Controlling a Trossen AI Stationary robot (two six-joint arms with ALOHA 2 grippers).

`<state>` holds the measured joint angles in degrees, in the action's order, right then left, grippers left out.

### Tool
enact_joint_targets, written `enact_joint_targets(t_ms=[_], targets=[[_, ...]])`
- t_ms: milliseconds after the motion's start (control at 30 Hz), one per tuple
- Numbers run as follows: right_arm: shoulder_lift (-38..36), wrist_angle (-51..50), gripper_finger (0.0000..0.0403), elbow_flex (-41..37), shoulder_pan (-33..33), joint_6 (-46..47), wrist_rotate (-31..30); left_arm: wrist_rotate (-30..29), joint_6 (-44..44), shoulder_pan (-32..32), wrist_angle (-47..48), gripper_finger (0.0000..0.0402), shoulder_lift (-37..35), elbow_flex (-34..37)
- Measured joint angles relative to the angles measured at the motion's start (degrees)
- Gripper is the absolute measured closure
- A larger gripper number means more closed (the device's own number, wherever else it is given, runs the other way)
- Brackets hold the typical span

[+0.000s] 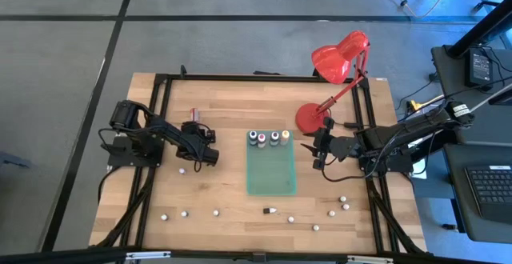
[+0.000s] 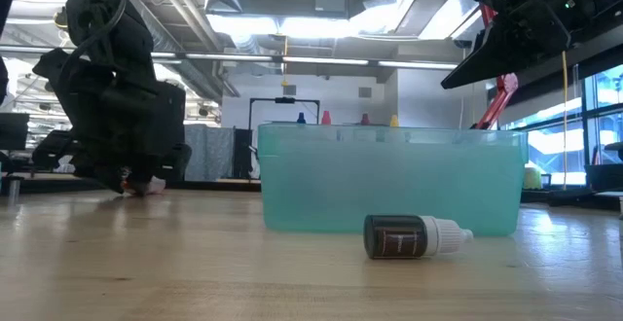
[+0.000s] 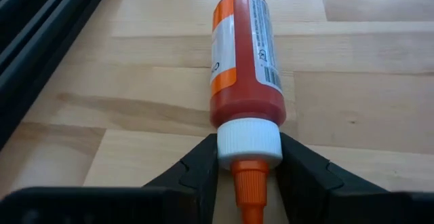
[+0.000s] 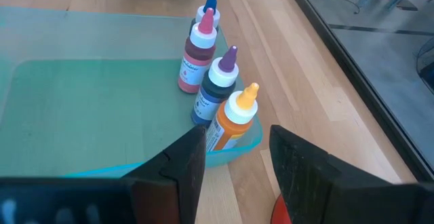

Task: Pick & Place food coloring
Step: Put the large orange food coloring bottle into the green bin

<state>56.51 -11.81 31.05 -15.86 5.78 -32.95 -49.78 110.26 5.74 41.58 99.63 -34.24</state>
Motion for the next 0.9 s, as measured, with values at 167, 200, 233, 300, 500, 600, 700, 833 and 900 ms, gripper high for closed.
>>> enact_joint_targets(t_ms=[167,200,233,300,500,600,700,833,900], targets=[[0.0,0.0,0.0238,0.0,0.0,-0.1,0.0,0.0,0.0,0.0,0.0,0.0285,0.0,0.0],[0.0,0.0,0.0238,0.0,0.0,-0.1,0.0,0.0,0.0,0.0,0.0,0.0284,0.0,0.0],[0.0,0.0,0.0238,0.0,0.0,-0.1,0.0,0.0,0.0,0.0,0.1,0.0283,0.0,0.0],[0.0,0.0,0.0238,0.0,0.0,-0.1,0.0,0.1,0.0,0.0,0.7,0.0279,0.0,-0.3],[0.0,0.0,0.0238,0.0,0.0,-0.2,0.0,1.9,-10.0,0.3,6.5,0.0285,-4.9,-5.2],[0.0,0.0,0.0238,0.0,0.0,-0.3,0.0,5.8,-21.1,-0.1,10.6,0.0284,-9.6,-9.5],[0.0,0.0,0.0238,0.0,0.0,-0.3,0.0,11.9,-34.7,-1.3,14.1,0.0280,-14.5,-14.8],[0.0,0.1,0.0238,0.0,0.0,-0.3,0.0,26.7,-53.2,-4.6,16.3,0.0282,-19.7,-22.3],[0.0,0.1,0.0238,0.0,0.0,-0.3,0.0,35.9,-60.3,-6.6,16.4,0.0285,-21.1,-25.4]])
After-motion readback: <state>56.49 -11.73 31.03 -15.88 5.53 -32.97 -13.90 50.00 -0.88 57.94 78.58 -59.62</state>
